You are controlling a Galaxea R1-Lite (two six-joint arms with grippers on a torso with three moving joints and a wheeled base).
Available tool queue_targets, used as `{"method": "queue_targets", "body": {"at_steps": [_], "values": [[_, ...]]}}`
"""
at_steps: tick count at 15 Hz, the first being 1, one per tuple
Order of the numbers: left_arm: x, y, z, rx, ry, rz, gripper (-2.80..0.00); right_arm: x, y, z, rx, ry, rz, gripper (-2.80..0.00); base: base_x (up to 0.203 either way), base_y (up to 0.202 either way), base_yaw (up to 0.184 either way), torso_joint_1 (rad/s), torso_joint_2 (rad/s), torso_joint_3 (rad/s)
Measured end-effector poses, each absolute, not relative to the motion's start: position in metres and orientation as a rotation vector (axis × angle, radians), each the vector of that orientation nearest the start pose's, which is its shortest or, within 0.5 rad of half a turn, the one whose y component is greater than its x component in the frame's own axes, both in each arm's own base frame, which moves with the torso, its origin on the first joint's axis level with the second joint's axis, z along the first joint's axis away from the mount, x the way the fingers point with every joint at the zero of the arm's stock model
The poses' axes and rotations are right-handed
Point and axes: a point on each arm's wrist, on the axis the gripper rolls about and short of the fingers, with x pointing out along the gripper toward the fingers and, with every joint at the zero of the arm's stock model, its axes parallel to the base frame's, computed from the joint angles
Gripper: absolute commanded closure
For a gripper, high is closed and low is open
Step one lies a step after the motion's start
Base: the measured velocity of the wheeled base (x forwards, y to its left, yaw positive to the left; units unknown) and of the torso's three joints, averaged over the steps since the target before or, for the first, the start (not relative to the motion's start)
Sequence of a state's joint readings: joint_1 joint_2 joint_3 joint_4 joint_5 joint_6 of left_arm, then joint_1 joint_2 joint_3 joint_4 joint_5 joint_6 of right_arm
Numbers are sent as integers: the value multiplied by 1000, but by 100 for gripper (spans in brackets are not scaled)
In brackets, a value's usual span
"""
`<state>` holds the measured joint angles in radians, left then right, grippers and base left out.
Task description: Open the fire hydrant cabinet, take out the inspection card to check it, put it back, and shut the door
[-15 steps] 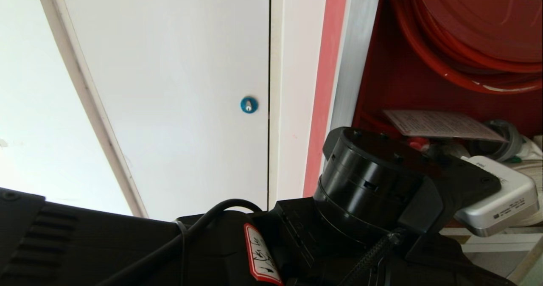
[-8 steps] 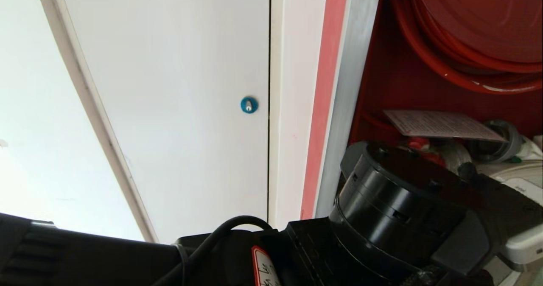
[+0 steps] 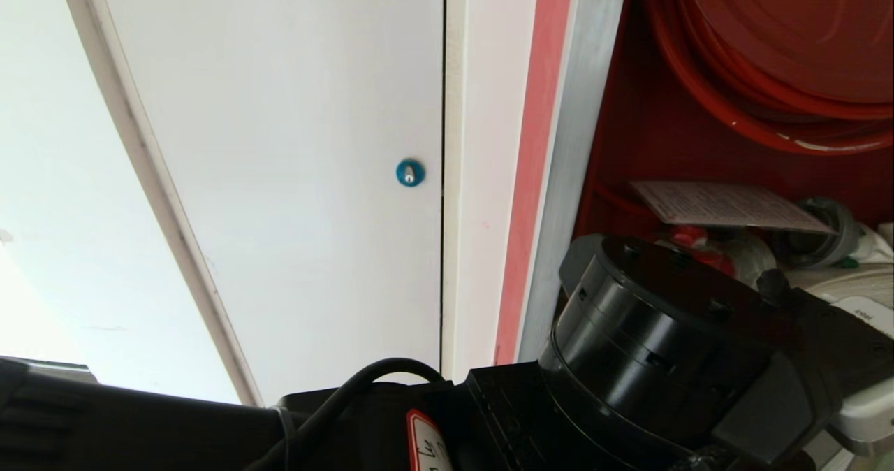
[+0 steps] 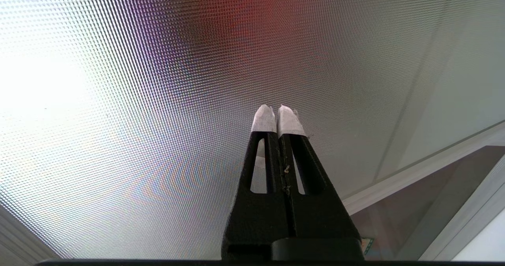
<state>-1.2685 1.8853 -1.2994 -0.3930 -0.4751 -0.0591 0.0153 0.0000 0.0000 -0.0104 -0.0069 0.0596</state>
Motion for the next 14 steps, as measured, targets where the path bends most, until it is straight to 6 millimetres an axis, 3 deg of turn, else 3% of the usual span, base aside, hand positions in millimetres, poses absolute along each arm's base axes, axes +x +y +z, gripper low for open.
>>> {"method": "queue_targets", "body": {"at_steps": [4,7,10,14], "values": [[111,-361,230,44,262,-1704,0,-23,-1,77,60,-10,10,0,0,0,0,0,0,0],[146,-346,225,37,276,-1601,0,-23,-1,77,60,-10,9,0,0,0,0,0,0,0],[189,-305,217,32,314,-1445,0,-23,-1,77,60,-10,10,0,0,0,0,0,0,0],[217,-220,207,40,354,-1222,0,-23,-1,77,60,-10,8,0,0,0,0,0,0,0]]}}
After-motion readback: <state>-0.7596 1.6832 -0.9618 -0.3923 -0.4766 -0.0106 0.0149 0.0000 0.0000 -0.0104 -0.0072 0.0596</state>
